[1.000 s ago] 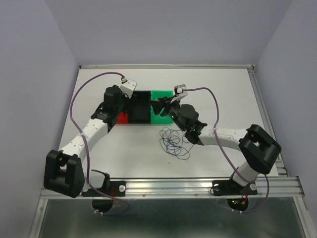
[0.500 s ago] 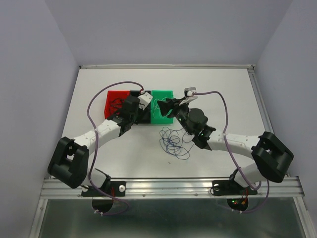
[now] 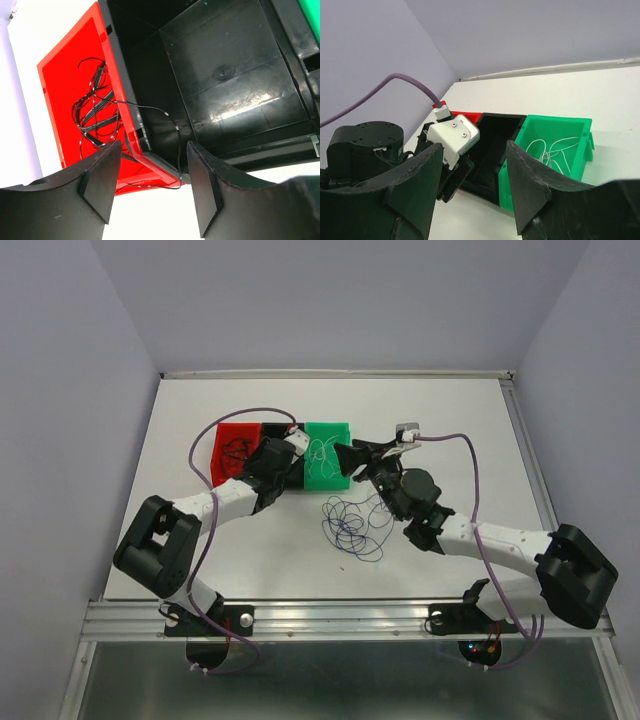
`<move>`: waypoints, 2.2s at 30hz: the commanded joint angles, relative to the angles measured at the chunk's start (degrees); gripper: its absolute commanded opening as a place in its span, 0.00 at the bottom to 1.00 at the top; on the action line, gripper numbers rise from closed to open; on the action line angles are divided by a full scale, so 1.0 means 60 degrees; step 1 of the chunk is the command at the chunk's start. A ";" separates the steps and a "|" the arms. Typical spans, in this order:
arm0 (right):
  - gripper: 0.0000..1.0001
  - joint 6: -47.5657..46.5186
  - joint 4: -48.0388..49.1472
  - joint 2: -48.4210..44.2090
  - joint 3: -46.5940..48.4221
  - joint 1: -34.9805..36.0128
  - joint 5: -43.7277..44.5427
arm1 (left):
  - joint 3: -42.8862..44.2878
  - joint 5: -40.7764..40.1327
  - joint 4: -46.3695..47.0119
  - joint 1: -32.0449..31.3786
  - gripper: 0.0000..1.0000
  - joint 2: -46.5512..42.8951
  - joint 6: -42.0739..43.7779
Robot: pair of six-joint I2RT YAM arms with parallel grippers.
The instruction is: Untangle the cables
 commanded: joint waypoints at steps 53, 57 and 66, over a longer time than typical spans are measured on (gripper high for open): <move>0.60 -0.0033 0.0436 -0.0288 -0.0287 -0.0002 0.0173 | 0.1628 0.2672 0.0794 0.2756 0.00 0.1926 -0.0114; 0.60 -0.0150 0.0393 -0.0463 -0.0360 -0.0002 0.0114 | 0.1789 0.2541 0.0662 0.2800 0.00 0.2396 -0.0245; 0.59 -0.0210 -0.2456 -0.1475 0.0061 -0.0002 0.0977 | 0.0838 0.2892 0.1423 0.2962 0.13 0.0377 -0.0465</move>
